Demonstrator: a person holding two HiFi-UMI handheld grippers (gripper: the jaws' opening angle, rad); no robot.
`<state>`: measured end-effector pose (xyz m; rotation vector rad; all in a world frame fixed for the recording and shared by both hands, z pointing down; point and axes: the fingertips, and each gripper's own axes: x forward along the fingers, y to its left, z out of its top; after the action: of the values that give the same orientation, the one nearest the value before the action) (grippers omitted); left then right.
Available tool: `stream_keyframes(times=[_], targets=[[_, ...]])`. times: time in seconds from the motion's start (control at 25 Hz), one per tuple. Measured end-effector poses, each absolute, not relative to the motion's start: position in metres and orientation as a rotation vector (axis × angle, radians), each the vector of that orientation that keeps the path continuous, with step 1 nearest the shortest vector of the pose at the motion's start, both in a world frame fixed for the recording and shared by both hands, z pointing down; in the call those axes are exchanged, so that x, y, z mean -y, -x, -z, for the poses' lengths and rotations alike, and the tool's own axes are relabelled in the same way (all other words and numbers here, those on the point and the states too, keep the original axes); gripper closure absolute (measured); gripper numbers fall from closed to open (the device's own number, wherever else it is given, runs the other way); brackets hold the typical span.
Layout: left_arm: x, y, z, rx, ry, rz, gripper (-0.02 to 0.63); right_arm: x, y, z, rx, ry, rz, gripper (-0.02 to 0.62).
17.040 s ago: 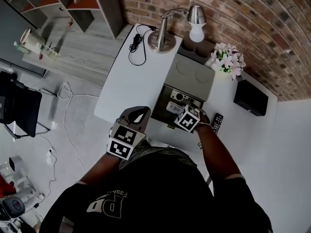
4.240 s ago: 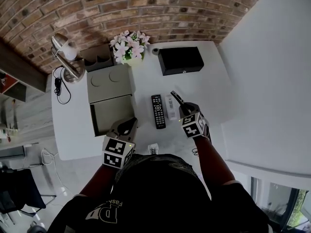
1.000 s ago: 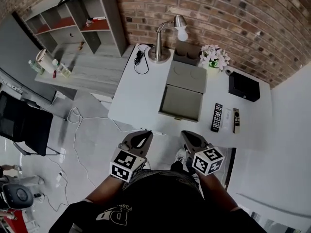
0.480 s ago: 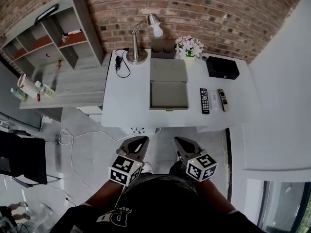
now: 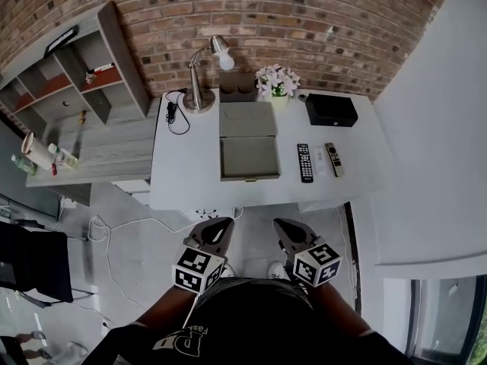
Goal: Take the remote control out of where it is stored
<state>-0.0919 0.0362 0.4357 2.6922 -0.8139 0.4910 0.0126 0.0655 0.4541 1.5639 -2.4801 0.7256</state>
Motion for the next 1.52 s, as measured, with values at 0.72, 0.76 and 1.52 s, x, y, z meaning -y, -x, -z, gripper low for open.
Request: stream_keyframes(times=[0.72, 0.76, 1.52], targets=[[-0.061, 0.043, -0.435, 0.884, -2.684, -0.483, 0.600, -0.081, -0.059, -0.453, 2.490, -1.494, -0.668, 0.591], [-0.062, 0.042, -0.435, 0.887, -2.685, -0.486, 0.598, -0.082, -0.060, -0.454, 2.490, -1.493, -0.669, 0.591], [-0.071, 0.043, -0.433, 0.909, -2.683, -0.500, 0.599, -0.089, -0.059, -0.459, 2.493, -1.470, -0.667, 0.592]])
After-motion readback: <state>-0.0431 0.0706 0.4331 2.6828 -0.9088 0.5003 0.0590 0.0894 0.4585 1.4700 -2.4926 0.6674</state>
